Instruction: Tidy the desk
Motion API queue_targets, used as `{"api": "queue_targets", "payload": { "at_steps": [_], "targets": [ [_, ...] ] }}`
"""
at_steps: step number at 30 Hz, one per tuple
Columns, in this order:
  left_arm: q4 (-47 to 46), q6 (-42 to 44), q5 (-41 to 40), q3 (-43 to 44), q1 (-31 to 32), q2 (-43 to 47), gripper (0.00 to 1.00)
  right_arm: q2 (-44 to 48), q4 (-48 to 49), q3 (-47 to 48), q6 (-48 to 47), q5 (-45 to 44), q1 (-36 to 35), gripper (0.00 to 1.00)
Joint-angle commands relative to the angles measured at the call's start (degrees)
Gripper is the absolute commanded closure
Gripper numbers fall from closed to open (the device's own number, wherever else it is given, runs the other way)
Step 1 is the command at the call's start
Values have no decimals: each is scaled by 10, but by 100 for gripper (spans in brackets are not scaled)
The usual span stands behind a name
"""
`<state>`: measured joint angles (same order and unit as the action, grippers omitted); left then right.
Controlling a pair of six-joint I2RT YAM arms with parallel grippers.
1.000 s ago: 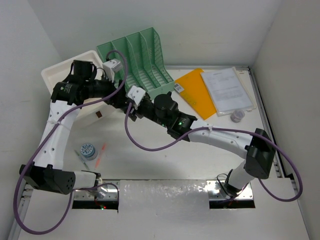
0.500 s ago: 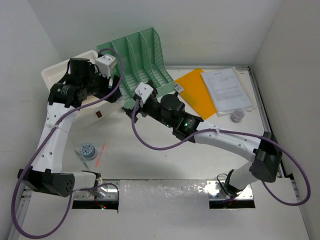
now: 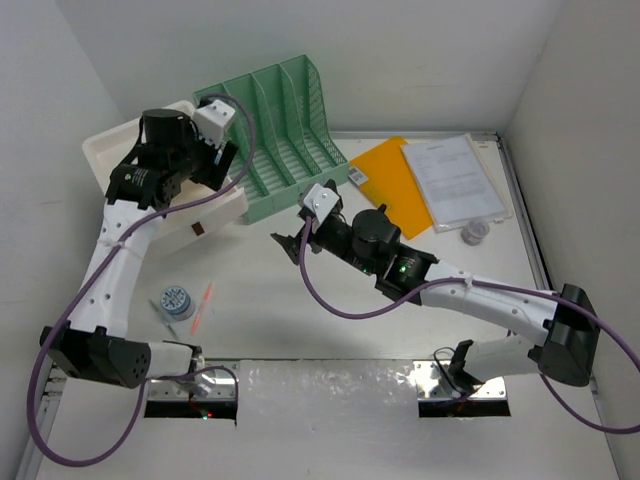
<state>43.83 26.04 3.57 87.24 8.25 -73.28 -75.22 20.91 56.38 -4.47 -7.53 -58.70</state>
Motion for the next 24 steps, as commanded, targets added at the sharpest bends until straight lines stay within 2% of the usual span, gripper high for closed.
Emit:
{"api": "queue_targets", "payload": {
  "at_steps": [1, 5, 7, 11, 13, 14, 16, 20, 24],
  "targets": [
    [-63, 66, -13, 21, -4, -21, 100, 28, 12, -15, 4, -11, 0, 1],
    [-34, 6, -59, 41, -6, -66, 100, 37, 18, -32, 5, -21, 0, 1],
    [-32, -5, -48, 22, -6, -66, 100, 41, 21, -42, 4, -21, 0, 1],
    [-40, -54, -95, -12, -10, -68, 98, 43, 17, -44, 4, -26, 0, 1],
    [-41, -67, -91, -21, -10, -63, 82, 44, 17, -46, 5, -25, 0, 1],
    [-43, -72, -88, -29, -10, -60, 53, 44, 18, -46, 4, -26, 0, 1],
    [-49, -78, -84, -36, -10, -54, 16, 43, 14, -45, 7, -27, 0, 1],
    [-40, -78, -79, -21, -10, -51, 3, 36, -9, -27, 10, -34, 0, 1],
    [-27, -78, -79, 22, -11, -49, 0, 19, -29, -12, 17, -37, 0, 1]
  ]
}}
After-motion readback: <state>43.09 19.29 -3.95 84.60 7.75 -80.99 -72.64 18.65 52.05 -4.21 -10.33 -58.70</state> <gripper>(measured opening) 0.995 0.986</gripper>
